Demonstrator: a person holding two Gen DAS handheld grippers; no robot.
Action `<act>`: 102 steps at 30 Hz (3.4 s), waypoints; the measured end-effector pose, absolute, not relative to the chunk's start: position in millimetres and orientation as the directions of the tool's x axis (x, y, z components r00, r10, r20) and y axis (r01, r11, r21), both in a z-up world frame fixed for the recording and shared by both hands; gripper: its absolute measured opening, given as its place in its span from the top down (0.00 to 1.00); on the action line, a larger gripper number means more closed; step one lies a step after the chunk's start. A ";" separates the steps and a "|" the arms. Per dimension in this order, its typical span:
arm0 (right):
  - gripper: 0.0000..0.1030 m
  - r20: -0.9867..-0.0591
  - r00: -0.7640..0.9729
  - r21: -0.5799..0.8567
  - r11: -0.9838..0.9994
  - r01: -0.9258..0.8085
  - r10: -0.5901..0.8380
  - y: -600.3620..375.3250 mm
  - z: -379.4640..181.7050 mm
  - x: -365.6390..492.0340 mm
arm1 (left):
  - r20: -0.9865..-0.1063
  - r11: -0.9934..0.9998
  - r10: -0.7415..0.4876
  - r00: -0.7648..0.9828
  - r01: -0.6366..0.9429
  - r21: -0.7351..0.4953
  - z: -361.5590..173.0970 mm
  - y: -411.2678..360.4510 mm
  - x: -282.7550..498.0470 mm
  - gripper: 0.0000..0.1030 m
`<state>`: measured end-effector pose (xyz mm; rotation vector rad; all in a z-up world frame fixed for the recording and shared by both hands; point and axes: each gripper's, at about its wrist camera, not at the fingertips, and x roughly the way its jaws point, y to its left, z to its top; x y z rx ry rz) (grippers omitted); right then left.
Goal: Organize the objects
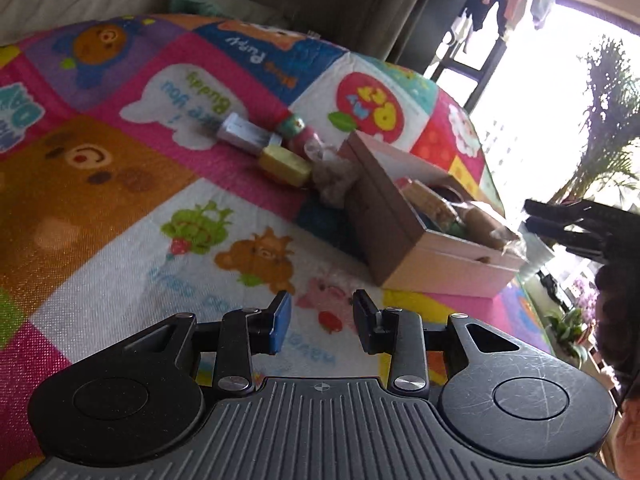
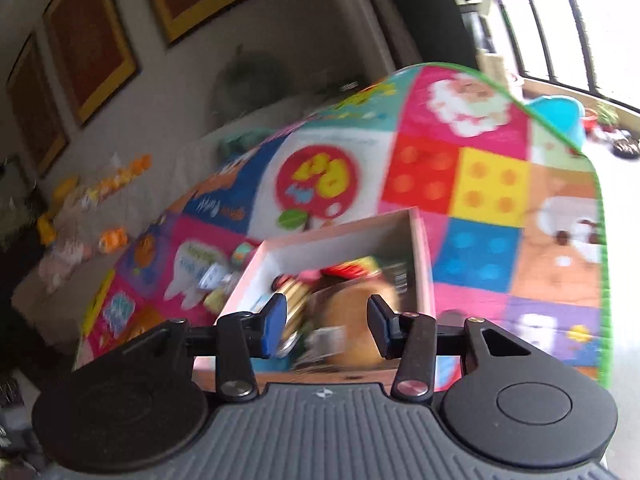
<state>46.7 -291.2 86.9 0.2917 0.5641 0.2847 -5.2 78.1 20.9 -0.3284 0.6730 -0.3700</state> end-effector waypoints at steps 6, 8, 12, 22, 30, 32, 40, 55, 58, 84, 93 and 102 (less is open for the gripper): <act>0.57 -0.552 0.810 0.180 0.977 -0.115 0.197 -256.5 58.7 75.7 | -0.549 0.880 -0.438 0.711 0.217 -0.421 17.3 79.9 -8.4 0.64; 0.61 -0.573 0.800 0.228 0.972 -0.052 0.177 -268.7 47.1 90.5 | -0.560 0.880 -0.436 0.704 0.205 -0.428 13.1 81.3 -8.2 0.64; 0.59 -0.539 0.813 0.267 0.960 -0.085 0.222 -274.6 50.8 78.0 | -0.561 0.878 -0.439 0.702 0.204 -0.432 9.2 83.6 -9.1 0.65; 0.05 -0.457 0.852 0.083 0.966 -0.246 0.256 -238.2 55.4 -8.6 | -0.546 0.909 -0.383 0.745 0.197 -0.368 29.4 71.8 27.3 0.65; 0.04 -0.507 0.810 0.078 0.951 -0.299 0.296 -209.7 17.5 -25.1 | -0.545 0.891 -0.364 0.756 0.112 -0.439 67.5 51.7 176.7 0.66; 0.01 -0.484 0.822 0.090 0.951 -0.296 0.302 -213.4 18.6 -28.3 | -0.555 0.907 -0.339 0.759 0.108 -0.406 74.5 38.0 214.9 0.68; 0.00 -0.497 0.813 0.222 0.950 -0.220 0.304 -233.2 13.0 -17.1 | -0.707 0.984 -0.175 0.685 0.139 -0.109 53.1 -19.6 302.0 0.71; 0.00 -0.576 0.756 0.221 0.949 -0.224 0.312 -228.3 7.4 -3.7 | -0.716 0.875 -0.378 0.587 0.479 -0.070 42.6 28.7 127.1 0.73; 0.00 -0.615 0.730 0.209 0.954 -0.212 0.297 -224.2 4.6 3.7 | -0.711 0.854 -0.425 0.560 0.508 -0.110 42.7 39.4 94.8 0.73; 0.03 -0.599 0.713 -0.015 0.885 -0.466 0.365 -110.8 98.4 49.2 | -0.450 0.904 -0.221 0.865 0.009 -0.427 41.8 208.1 15.9 0.72; 0.27 -0.742 0.594 0.076 0.920 -0.384 0.310 0.7 75.3 211.6 | -0.380 0.815 -0.311 0.871 0.039 -0.578 10.5 207.9 24.7 0.72; 0.54 -0.814 0.523 0.026 0.915 -0.402 0.253 12.9 27.6 215.2 | -0.344 0.774 -0.341 0.875 0.053 -0.631 4.0 217.0 24.1 0.72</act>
